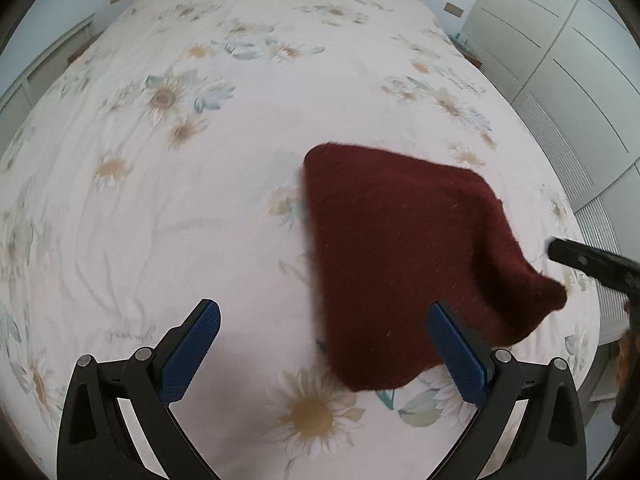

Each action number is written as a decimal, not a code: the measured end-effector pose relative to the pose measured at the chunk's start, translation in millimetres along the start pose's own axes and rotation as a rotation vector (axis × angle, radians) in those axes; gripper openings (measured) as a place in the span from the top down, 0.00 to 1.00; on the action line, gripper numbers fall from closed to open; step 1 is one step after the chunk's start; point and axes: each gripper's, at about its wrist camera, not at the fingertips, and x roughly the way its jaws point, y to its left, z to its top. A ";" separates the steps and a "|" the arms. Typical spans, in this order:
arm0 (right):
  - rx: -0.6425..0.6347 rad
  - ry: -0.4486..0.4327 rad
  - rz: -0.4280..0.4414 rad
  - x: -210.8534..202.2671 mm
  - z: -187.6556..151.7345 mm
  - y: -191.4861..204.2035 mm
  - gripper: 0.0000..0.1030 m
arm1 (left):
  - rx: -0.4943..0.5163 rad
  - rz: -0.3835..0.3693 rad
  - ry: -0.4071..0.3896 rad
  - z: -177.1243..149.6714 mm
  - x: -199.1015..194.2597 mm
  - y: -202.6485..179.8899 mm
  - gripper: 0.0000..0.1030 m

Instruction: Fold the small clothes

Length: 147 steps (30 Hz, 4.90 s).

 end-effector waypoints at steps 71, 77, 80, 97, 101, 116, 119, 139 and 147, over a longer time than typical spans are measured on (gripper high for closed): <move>0.105 0.047 0.035 97.8 -38.8 -82.3 0.01 | 0.038 0.008 0.176 20.9 131.7 -63.8 0.00; 0.136 0.057 0.120 104.8 -41.8 -87.7 0.08 | 0.077 0.020 0.170 19.6 134.8 -70.3 0.01; 0.141 0.061 0.141 104.4 -42.2 -87.9 0.20 | 0.064 -0.023 0.177 19.1 137.2 -69.3 0.12; 0.083 -0.014 0.053 55.6 -41.2 -36.8 0.61 | 0.133 -0.113 0.103 21.4 92.4 -69.5 0.60; 0.039 -0.048 0.078 37.3 -40.2 -10.8 0.62 | 0.153 -0.131 0.051 27.8 60.5 -56.5 0.61; -0.084 0.030 0.089 91.6 -41.1 110.2 0.56 | 0.017 -0.075 0.035 -3.4 43.5 75.1 0.56; -0.063 0.023 0.086 101.5 -47.7 104.6 0.46 | -0.025 -0.089 0.016 -12.3 55.6 91.0 0.44; -0.126 -0.134 -0.060 55.3 -64.0 102.9 0.00 | 0.025 0.053 -0.022 -22.5 31.4 88.2 0.01; -0.092 -0.126 -0.077 81.6 -74.8 65.0 0.00 | 0.017 0.098 -0.046 -37.0 44.8 102.7 0.00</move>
